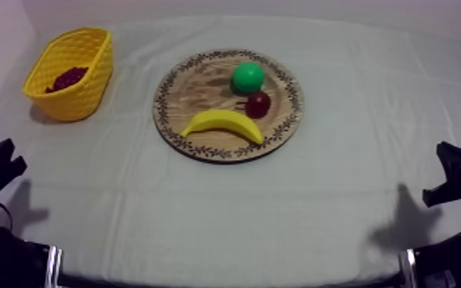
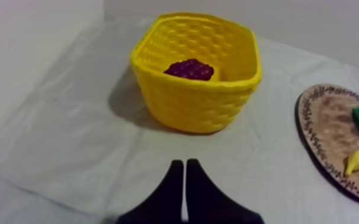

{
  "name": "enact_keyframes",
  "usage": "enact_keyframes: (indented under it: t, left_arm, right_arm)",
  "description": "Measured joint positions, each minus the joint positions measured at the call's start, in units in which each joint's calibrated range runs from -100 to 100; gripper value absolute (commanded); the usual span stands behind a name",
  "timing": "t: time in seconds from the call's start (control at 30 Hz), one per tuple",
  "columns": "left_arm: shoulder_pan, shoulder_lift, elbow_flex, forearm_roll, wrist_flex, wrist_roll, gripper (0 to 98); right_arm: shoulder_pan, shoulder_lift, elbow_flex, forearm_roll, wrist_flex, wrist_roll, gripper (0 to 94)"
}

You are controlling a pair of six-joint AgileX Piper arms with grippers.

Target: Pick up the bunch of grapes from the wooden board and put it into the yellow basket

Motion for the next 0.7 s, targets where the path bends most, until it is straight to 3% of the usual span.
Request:
enact_keyframes:
  t: [0.3,0.7]
  left_arm:
    - [0.4,-3.6,1.9,0.54,-2.8,7.1,0.0]
    - [0.8,-3.8,2.1,0.54,-3.2,7.8,0.0]
  right_arm:
    - [0.0,0.0,0.0,0.0,0.0,0.0,0.3]
    - [-0.1,0.0,0.0,0.0,0.0,0.0,0.3]
